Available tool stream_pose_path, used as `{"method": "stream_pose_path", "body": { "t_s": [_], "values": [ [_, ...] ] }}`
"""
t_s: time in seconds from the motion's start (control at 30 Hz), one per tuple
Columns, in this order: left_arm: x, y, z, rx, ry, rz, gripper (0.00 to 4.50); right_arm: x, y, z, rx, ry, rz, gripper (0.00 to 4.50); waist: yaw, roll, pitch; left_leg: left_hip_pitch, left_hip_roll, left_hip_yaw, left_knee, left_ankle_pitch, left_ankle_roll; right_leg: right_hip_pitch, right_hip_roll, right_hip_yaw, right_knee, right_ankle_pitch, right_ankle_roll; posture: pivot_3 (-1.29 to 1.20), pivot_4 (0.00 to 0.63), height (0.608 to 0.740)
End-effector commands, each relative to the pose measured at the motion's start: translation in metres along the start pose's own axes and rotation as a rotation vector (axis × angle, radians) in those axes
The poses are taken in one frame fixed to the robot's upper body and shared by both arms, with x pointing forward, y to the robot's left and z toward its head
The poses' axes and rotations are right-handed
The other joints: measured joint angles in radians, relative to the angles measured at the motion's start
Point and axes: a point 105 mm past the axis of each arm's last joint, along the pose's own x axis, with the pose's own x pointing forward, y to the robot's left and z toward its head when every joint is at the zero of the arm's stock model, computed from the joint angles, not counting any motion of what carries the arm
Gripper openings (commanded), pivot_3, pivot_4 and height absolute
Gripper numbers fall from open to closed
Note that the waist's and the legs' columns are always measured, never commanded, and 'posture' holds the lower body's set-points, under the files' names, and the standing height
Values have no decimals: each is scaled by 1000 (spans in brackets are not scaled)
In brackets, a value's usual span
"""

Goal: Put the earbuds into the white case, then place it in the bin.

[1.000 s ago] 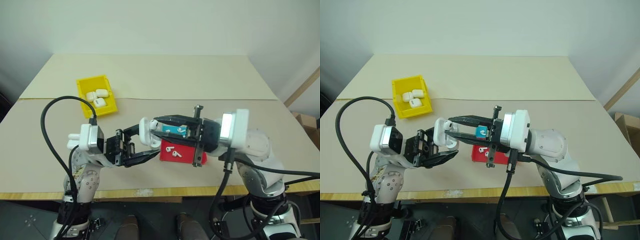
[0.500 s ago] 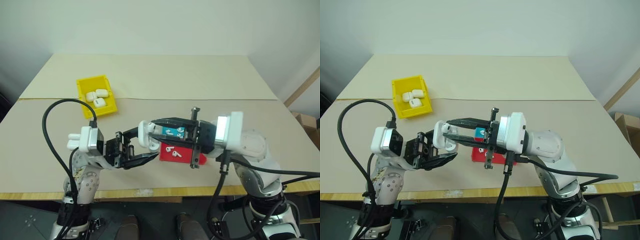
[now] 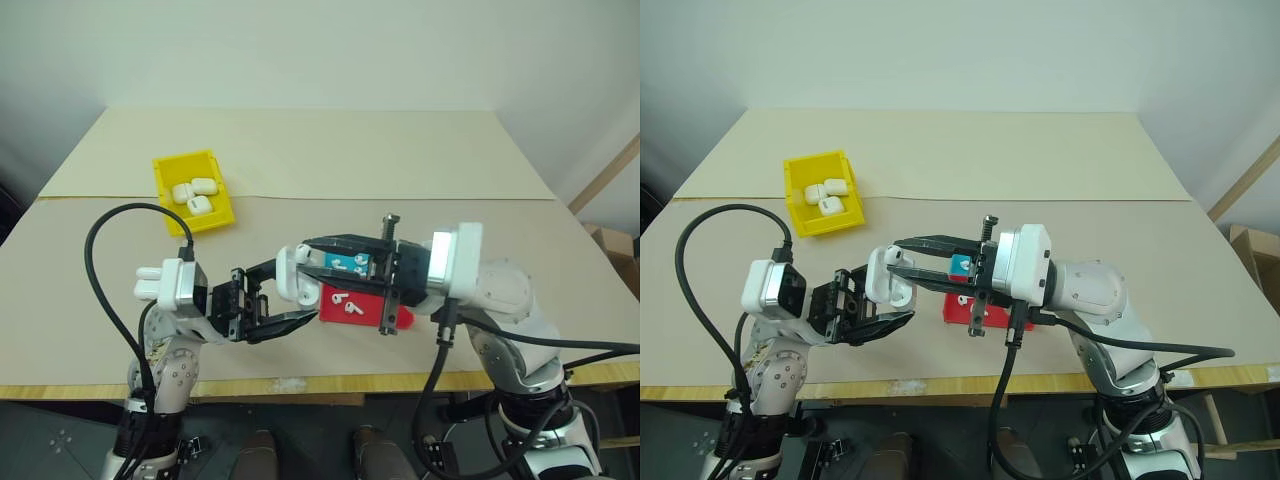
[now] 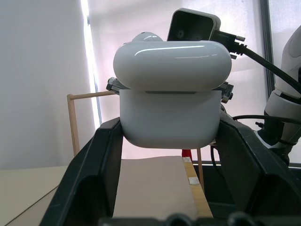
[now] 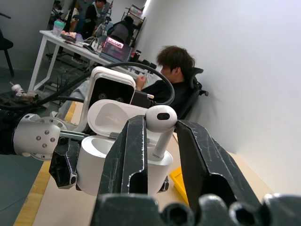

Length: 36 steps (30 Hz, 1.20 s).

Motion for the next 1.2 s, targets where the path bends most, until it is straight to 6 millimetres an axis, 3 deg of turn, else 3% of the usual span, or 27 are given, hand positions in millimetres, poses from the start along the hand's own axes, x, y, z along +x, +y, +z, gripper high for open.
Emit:
{"method": "stream_pose_path", "body": {
  "t_s": [0.03,0.3,0.37,0.77,0.93,1.03,1.2],
  "values": [
    [10,-6,12,58,-41,-48,2714,0,4,1,-20,2,17,735,0,0,0,0,0,0,0,0,0,0,0,0,0,0,0,0,150,740],
    [11,-3,13,60,-47,-49,2714,0,6,-2,-22,18,33,735,0,0,0,0,0,0,0,0,0,0,0,0,0,0,0,0,150,740],
    [12,-2,13,61,-46,-48,2714,0,6,-3,-37,20,30,1450,0,0,0,0,0,0,0,0,0,0,0,0,0,0,0,0,150,740],
    [11,2,12,62,-44,-47,2714,-4,4,-1,-60,13,26,1450,0,0,0,0,0,0,0,0,0,0,0,0,0,0,0,0,150,740],
    [2,3,11,69,-2,-35,2714,-15,-16,14,-17,-6,-46,1450,0,0,0,0,0,0,0,0,0,0,0,0,0,0,0,0,150,740],
    [-17,-1,13,78,65,-27,2714,-31,-35,11,36,139,-51,1450,-1,0,0,0,0,0,0,0,0,0,0,0,0,0,0,0,150,740],
    [-37,-6,15,86,150,-36,2714,-48,-60,-20,141,488,11,1450,-3,1,1,2,0,1,-2,0,0,0,0,1,0,0,-1,0,150,740]
  ]
}}
